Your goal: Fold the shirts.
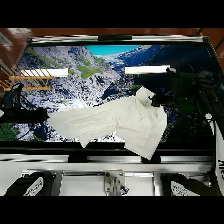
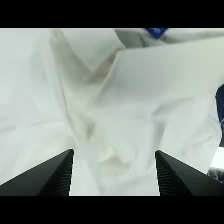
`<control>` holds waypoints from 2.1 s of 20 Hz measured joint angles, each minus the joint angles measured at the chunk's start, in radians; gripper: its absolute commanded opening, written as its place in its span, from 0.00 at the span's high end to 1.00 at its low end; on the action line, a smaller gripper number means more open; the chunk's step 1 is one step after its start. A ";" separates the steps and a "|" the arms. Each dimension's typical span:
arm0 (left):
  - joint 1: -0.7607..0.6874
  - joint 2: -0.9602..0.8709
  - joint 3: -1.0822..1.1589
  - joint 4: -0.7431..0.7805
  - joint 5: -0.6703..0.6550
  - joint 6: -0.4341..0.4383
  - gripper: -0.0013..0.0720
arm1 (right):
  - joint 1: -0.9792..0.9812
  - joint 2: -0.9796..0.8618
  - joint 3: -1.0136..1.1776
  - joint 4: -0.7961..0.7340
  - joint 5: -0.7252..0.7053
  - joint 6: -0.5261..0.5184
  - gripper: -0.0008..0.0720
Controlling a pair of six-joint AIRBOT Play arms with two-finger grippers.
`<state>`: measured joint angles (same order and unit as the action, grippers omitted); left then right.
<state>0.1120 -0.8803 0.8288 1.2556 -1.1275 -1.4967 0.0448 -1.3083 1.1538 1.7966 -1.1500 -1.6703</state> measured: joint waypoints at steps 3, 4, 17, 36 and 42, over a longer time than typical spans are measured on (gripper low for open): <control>0.000 0.000 -0.001 0.000 0.000 0.000 0.94 | -0.006 -0.038 -0.053 0.079 -0.013 -0.025 0.14; 0.000 0.000 -0.001 0.000 0.001 0.000 0.94 | 0.002 -0.059 -0.063 0.102 -0.012 -0.034 0.14; 0.000 0.003 0.091 0.000 0.007 0.000 0.95 | 0.080 -0.081 0.024 0.144 0.045 -0.109 0.92; 0.000 0.127 1.221 0.039 0.109 -0.097 0.94 | 0.080 0.558 0.691 0.037 0.498 -0.095 0.92; 0.000 0.138 1.056 0.134 -0.042 -0.097 0.94 | 0.080 0.529 0.698 -0.002 0.261 -0.027 0.92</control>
<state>0.1120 -0.7418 1.8851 1.3891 -1.1694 -1.5932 0.1249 -0.7792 1.8519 1.7950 -0.8894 -1.6970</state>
